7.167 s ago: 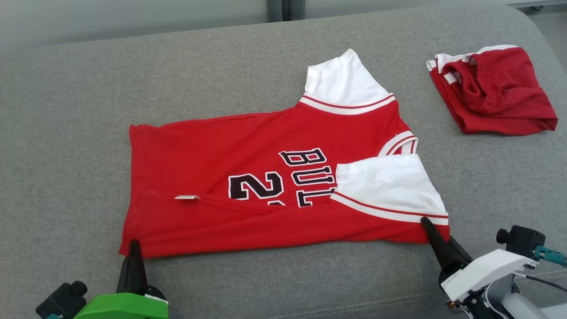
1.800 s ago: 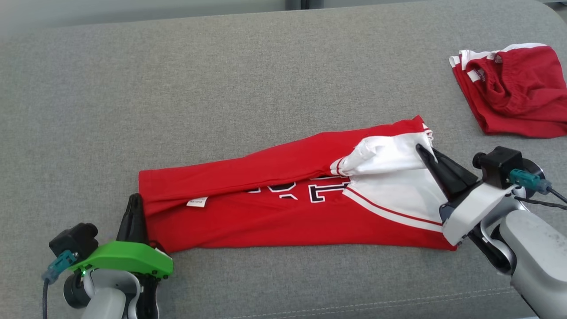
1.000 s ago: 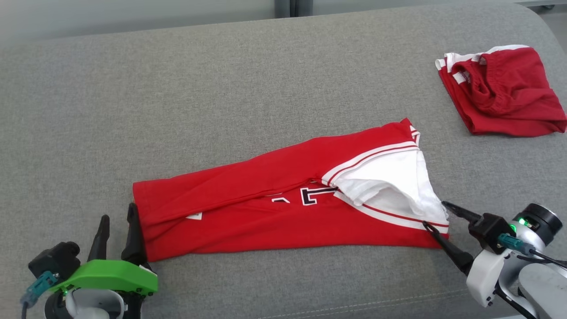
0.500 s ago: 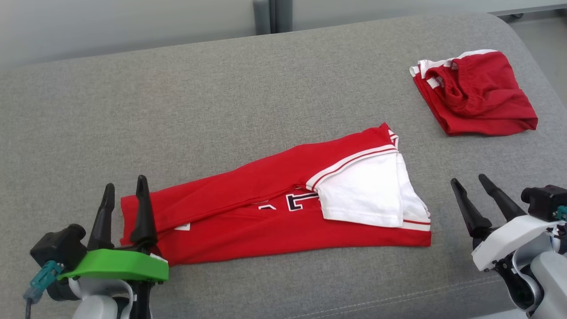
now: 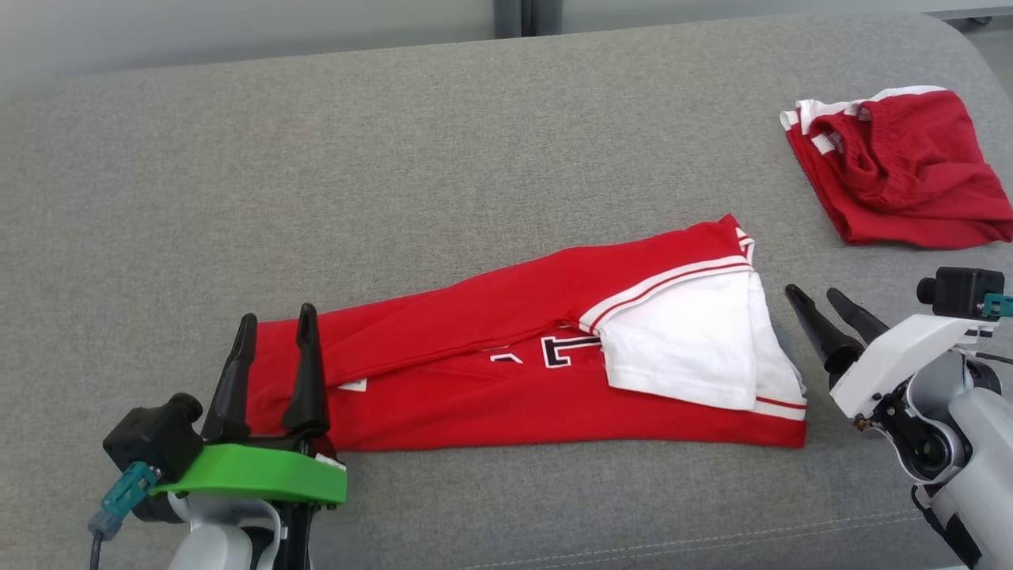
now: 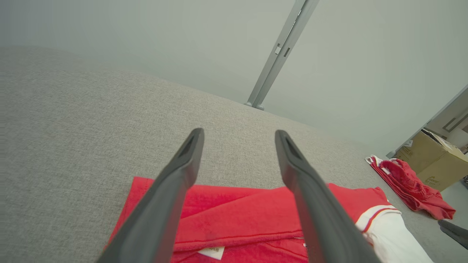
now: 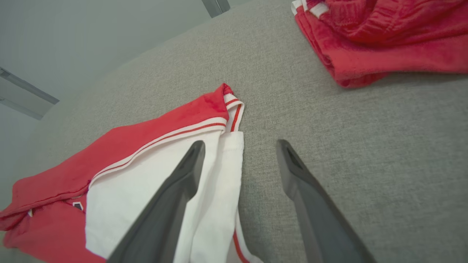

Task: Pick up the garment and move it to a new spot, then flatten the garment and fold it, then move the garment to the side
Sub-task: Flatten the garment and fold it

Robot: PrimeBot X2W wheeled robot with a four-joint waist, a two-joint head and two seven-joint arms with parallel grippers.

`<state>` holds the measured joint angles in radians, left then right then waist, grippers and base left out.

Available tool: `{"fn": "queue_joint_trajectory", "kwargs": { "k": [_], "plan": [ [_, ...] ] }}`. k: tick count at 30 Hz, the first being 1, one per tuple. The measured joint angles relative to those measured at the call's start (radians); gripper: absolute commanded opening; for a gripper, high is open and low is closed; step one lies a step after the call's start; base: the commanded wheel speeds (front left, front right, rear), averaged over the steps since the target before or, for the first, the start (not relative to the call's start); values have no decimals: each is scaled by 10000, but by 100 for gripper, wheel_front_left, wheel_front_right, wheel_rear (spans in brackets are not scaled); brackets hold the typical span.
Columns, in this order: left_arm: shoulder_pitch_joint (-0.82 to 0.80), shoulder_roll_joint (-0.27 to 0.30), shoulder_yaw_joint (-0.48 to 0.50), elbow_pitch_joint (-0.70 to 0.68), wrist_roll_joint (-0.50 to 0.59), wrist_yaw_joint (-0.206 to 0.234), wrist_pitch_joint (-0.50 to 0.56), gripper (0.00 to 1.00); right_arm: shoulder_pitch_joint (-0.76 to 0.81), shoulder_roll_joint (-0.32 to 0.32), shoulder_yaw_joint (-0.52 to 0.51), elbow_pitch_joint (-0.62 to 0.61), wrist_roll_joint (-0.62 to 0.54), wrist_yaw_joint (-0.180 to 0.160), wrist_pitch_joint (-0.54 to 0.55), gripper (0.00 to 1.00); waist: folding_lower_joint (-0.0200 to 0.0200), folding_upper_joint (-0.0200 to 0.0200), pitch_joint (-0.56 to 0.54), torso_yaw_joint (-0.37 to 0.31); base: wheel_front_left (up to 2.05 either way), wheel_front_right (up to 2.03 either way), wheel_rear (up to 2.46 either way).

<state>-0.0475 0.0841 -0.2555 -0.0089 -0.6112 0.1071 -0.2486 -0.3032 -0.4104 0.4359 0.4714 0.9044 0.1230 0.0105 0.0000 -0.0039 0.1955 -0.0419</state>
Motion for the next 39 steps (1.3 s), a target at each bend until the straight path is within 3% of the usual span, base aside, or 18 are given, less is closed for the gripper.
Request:
{"fn": "queue_joint_trajectory", "kwargs": {
  "k": [18, 19, 21, 23, 25, 33, 39],
  "plan": [
    [0, -104, 291, -234, 12, 90, -2, 100, -749, -571, 838, 245, 1220, 0, 2309, 100, 0, 0, 696, 1086, 0, 0, 0],
    [0, -104, 291, -234, 12, 90, -2, 100, -749, -571, 838, 245, 1220, 0, 2309, 97, 0, 0, 696, 1086, 0, 0, 0],
    [0, -117, 307, -276, 13, 90, -2, 100, -812, -581, 945, 142, 1287, 0, 2382, 48, 0, 0, 704, 1088, 0, 0, 0],
    [0, -123, 324, -297, 25, 90, -2, 100, -877, -587, 1139, -19, 1296, 0, 2464, 30, 0, 0, 710, 1083, 0, 0, 0],
    [0, -127, 341, -313, 88, 90, -2, 100, -957, -579, 1333, -151, 1298, 0, 2546, 1, 0, 0, 712, 1071, 0, 0, 0],
    [5, -150, 665, -360, 142, 121, -4, 100, -1189, -715, 1651, -433, 1312, 2, 2491, 0, 0, 0, 644, 794, 0, 0, 0],
    [10, -150, 867, -426, 228, 123, -8, 100, -1514, -1258, 1563, -500, 1323, 13, 2276, 0, 0, 0, 578, 398, 0, 0, 0]
  ]
}}
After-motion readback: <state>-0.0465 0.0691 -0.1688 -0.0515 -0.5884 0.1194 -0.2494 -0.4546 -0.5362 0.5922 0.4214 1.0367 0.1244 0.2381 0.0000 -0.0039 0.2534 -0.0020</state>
